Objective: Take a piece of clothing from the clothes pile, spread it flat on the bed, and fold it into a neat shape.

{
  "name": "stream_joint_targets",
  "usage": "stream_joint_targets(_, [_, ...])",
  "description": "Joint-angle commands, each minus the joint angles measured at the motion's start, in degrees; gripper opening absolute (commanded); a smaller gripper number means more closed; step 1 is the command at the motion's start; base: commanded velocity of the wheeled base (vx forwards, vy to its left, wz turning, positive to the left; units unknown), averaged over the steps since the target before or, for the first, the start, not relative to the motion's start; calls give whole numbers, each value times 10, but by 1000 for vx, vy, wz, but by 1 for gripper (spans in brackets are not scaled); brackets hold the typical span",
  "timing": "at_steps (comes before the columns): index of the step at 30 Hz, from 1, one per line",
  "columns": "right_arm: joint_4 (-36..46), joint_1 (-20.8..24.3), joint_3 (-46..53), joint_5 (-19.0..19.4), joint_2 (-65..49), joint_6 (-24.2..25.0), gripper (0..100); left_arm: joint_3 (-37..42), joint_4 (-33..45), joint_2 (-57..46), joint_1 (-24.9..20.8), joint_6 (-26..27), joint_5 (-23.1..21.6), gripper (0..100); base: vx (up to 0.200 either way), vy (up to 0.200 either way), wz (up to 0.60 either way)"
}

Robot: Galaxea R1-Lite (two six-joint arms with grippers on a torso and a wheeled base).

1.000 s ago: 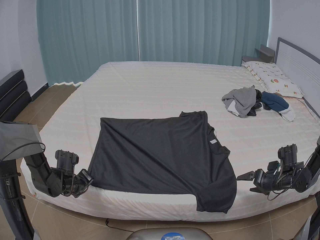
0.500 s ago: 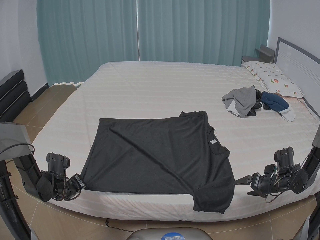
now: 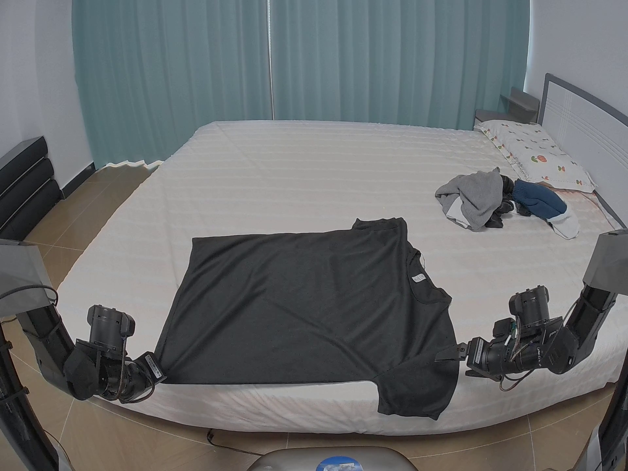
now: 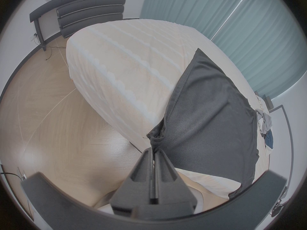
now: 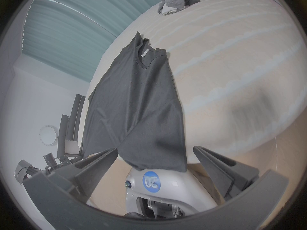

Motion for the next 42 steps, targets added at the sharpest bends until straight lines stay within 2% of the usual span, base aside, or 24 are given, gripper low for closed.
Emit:
stream_joint_targets(1, [-8, 3, -15, 2, 37, 0, 100, -3, 0, 2, 0, 0, 0, 0, 0, 0, 0])
stream_joint_targets(6, [-52, 3, -7, 3, 59, 0, 100, -4, -1, 1, 0, -1, 0, 0, 0, 0, 0])
stream_joint_targets(7, [-73, 6, -5, 0, 72, 0, 0, -3, 0, 1, 0, -1, -1, 0, 0, 0, 0])
stream_joint_targets(13, [-137, 4, 32, -2, 71, -5, 0, -4, 0, 2, 2, -1, -1, 0, 0, 0, 0])
stream_joint_targets(28, [-124, -5, 110, -8, 14, -56, 0, -1, 0, -3, 3, 4, 0, 0, 0, 0, 0])
stream_joint_targets(34, [-89, -1, 126, -8, 11, -104, 0, 4, 2, -4, 11, 29, 2, 0, 0, 0, 0])
stream_joint_targets(42, [-80, 11, 135, -6, -10, -105, 0, 4, 2, -10, 26, 48, 25, 0, 0, 0, 0])
